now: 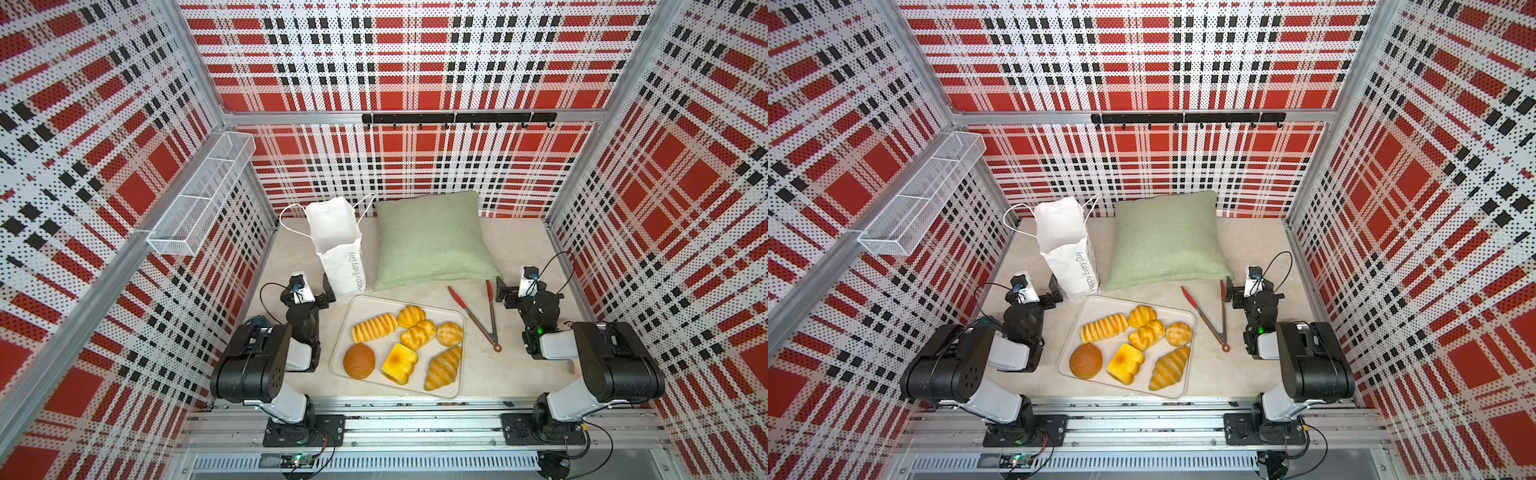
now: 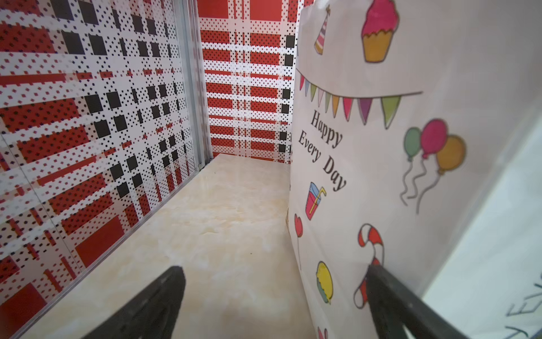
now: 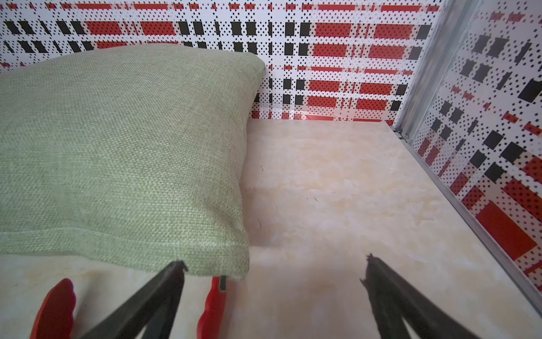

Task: Pack bread into a paper bag
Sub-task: Move the distractor to the corner of the board.

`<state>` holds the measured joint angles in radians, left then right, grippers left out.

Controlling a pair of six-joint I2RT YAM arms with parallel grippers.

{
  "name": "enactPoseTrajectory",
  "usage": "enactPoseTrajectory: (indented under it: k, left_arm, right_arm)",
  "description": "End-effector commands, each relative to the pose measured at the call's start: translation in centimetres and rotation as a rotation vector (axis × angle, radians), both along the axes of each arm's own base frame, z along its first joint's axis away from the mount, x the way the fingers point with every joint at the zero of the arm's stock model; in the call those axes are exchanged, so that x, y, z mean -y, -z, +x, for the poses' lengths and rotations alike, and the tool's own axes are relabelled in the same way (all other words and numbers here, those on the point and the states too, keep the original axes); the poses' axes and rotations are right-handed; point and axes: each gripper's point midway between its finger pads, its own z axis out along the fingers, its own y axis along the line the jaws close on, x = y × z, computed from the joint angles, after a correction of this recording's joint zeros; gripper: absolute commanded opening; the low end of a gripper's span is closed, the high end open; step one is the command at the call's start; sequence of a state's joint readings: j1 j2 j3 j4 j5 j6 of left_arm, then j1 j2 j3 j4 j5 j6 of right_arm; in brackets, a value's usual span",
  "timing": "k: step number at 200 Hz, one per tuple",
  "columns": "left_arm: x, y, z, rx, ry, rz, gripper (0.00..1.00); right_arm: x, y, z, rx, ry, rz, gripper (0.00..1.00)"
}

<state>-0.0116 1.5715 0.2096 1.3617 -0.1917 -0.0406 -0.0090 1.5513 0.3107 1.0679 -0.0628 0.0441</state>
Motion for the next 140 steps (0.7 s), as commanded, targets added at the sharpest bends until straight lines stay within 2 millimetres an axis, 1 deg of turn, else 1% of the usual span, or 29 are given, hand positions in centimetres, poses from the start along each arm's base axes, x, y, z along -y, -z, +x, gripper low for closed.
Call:
enactPoseTrajectory:
  k: [1, 98, 116, 122, 128, 131, 133, 140]
  left_arm:
    - [-0.2, -0.7, 0.0, 0.036, 0.031, -0.017, 0.99]
    - [-0.2, -0.8, 0.0, 0.036, 0.019, -0.009, 0.99]
    - [-0.1, -0.7, 0.1, 0.031, 0.011, -0.006, 0.99]
    - [-0.2, -0.8, 0.0, 0.033, 0.011, -0.007, 0.99]
    - [-0.7, -1.2, -0.1, 0.047, -0.009, -0.018, 0.99]
    - [-1.0, -1.4, -0.1, 0.051, -0.021, -0.032, 0.99]
    - [-1.3, -1.4, -0.2, 0.047, -0.029, -0.04, 0.99]
    - [-1.4, -1.6, -0.4, 0.036, -0.028, -0.042, 0.99]
  right_arm:
    - [0.0, -0.3, -0.1, 0.013, 0.006, -0.002, 1.0]
    - [0.0, -0.2, -0.1, 0.01, 0.005, -0.003, 1.0]
    - [0.0, -0.5, -0.1, 0.021, 0.009, -0.001, 1.0]
    - [0.4, -1.1, 0.1, 0.033, 0.031, 0.004, 1.0]
    - [0.9, -1.3, 0.2, 0.012, 0.064, 0.013, 0.99]
    - [1.3, -1.9, 0.3, 0.013, 0.087, 0.018, 0.98]
    - [1.5, -1.9, 0.3, -0.005, 0.103, 0.022, 0.96]
    - [2.5, -2.4, 0.2, -0.047, 0.165, 0.048, 0.93]
